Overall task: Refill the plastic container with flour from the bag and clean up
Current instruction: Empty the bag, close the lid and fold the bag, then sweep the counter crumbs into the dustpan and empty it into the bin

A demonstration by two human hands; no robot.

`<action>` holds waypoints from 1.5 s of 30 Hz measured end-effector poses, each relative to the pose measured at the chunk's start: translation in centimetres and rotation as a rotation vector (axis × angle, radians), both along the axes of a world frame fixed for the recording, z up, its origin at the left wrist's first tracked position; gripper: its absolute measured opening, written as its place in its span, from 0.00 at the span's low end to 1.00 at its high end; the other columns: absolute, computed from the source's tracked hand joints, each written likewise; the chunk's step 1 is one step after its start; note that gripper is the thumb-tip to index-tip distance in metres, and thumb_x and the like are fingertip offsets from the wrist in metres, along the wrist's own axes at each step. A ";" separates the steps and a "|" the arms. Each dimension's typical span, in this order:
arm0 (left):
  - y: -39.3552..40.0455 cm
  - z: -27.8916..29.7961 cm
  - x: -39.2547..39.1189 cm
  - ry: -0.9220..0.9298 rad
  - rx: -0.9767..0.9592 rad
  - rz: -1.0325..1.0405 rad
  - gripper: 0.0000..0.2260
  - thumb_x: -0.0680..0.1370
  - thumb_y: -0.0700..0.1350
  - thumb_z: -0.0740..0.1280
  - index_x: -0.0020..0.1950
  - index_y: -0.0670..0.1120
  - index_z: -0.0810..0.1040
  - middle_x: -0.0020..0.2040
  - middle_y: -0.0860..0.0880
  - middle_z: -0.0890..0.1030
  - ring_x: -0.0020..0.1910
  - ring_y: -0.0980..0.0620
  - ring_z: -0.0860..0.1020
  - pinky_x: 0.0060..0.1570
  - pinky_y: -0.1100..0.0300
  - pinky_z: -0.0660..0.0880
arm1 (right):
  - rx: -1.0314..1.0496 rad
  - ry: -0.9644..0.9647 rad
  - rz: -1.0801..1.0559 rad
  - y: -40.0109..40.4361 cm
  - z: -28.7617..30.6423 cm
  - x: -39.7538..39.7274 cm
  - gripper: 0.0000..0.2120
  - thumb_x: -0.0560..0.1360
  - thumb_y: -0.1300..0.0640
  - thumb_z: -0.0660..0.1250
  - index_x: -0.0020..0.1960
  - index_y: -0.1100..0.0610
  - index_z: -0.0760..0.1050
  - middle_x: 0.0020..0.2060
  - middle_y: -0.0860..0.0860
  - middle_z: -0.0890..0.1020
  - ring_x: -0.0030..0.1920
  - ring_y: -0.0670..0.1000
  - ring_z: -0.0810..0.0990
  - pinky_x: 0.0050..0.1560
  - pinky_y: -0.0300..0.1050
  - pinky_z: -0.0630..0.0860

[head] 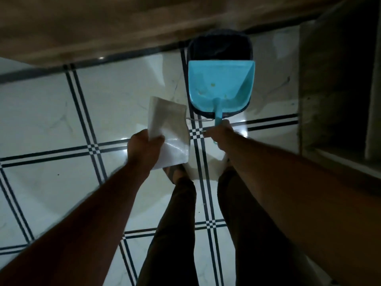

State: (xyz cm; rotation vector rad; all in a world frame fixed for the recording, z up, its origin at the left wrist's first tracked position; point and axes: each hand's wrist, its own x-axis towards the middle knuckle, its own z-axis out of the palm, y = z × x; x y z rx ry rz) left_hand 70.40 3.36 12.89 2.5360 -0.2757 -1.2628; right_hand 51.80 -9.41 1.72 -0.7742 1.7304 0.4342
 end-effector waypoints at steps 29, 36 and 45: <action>-24.1 -26.1 -11.9 -0.065 0.095 -0.523 0.18 0.87 0.46 0.66 0.74 0.38 0.76 0.73 0.36 0.78 0.73 0.36 0.77 0.72 0.50 0.71 | -0.452 0.206 -0.203 0.1 -5.3 -22.9 0.09 0.76 0.50 0.72 0.49 0.54 0.75 0.42 0.54 0.81 0.46 0.57 0.80 0.48 0.48 0.72; -21.5 -21.3 -12.1 -0.027 0.077 -0.419 0.17 0.84 0.42 0.67 0.72 0.41 0.77 0.69 0.40 0.80 0.70 0.38 0.79 0.68 0.52 0.76 | -0.412 0.186 -0.218 -0.2 -1.4 -22.7 0.10 0.76 0.49 0.70 0.51 0.54 0.76 0.44 0.54 0.80 0.46 0.58 0.79 0.48 0.47 0.71; -19.7 -1.0 -7.9 -0.015 -0.037 -0.513 0.11 0.82 0.39 0.66 0.61 0.44 0.84 0.59 0.44 0.85 0.61 0.43 0.83 0.62 0.54 0.78 | -0.441 0.116 -0.197 -3.2 14.4 -18.3 0.12 0.75 0.61 0.70 0.58 0.55 0.80 0.48 0.53 0.81 0.48 0.56 0.79 0.48 0.43 0.70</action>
